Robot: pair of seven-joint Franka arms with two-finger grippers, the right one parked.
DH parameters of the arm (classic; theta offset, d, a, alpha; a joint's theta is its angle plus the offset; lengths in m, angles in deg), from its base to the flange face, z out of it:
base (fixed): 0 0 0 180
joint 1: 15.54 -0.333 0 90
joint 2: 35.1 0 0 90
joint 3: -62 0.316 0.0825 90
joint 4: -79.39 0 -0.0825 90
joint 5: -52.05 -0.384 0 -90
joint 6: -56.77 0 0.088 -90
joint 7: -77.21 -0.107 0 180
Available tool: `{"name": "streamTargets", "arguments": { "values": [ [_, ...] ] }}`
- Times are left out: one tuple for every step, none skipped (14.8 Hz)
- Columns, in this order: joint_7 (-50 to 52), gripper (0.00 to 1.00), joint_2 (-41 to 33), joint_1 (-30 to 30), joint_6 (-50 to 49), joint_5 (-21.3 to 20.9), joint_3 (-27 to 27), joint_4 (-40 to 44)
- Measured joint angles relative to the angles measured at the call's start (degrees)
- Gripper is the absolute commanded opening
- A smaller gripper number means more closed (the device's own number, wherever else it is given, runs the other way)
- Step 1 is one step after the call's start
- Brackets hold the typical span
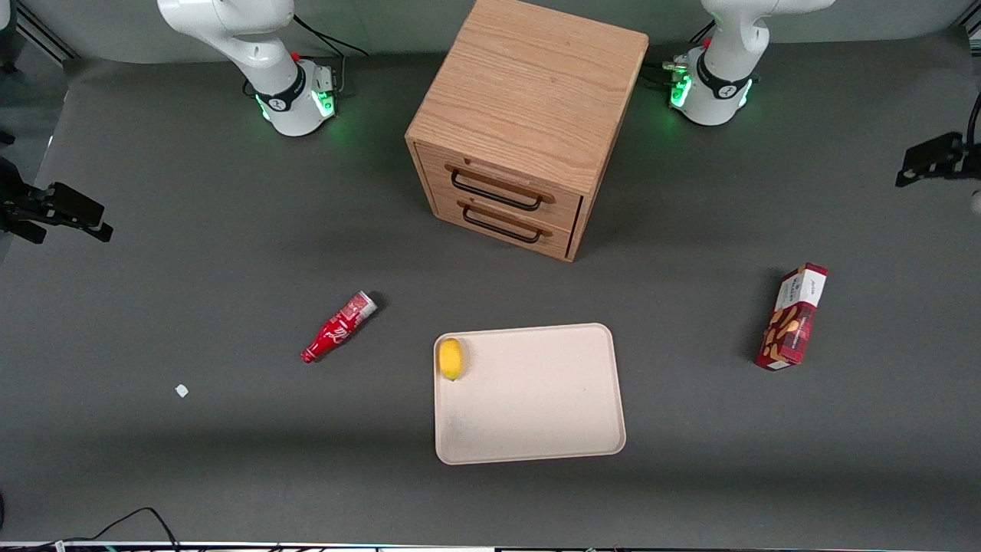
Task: Place red cookie box on tray
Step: 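Move the left gripper down over the red tartan cookie box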
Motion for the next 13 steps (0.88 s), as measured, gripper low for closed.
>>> {"name": "streamTargets", "arguments": {
  "values": [
    [-1.36, 1.00, 1.68, -0.07, 1.90, 0.03, 0.12, -0.91],
    [-2.53, 1.00, 3.01, -0.11, 4.85, 0.06, 0.14, -2.72],
    [-3.79, 1.00, 4.01, -0.17, 8.57, 0.09, 0.18, -5.40],
    [-5.02, 1.00, 4.74, -0.26, 12.64, 0.14, 0.22, -8.60],
    [-6.16, 1.00, 5.26, -0.33, 16.86, 0.16, 0.24, -11.99],
    [-7.14, 1.00, 5.76, -0.38, 20.89, 0.18, 0.25, -15.33],
    [-8.26, 1.00, 6.37, -0.40, 24.66, 0.19, 0.26, -18.48],
    [-9.58, 1.00, 7.22, -0.42, 27.99, 0.19, 0.26, -21.10],
    [-10.88, 1.00, 8.38, -0.47, 30.94, 0.21, 0.27, -23.15],
    [-11.87, 1.00, 9.68, -0.57, 33.61, 0.21, 0.27, -24.67],
    [-12.44, 1.00, 10.94, -0.65, 36.20, 0.21, 0.28, -25.77],
    [-12.74, 1.00, 12.07, -0.70, 39.07, 0.21, 0.29, -26.79],
    [-12.91, 1.00, 13.05, -0.75, 42.21, 0.21, 0.29, -27.93]
  ]
}}
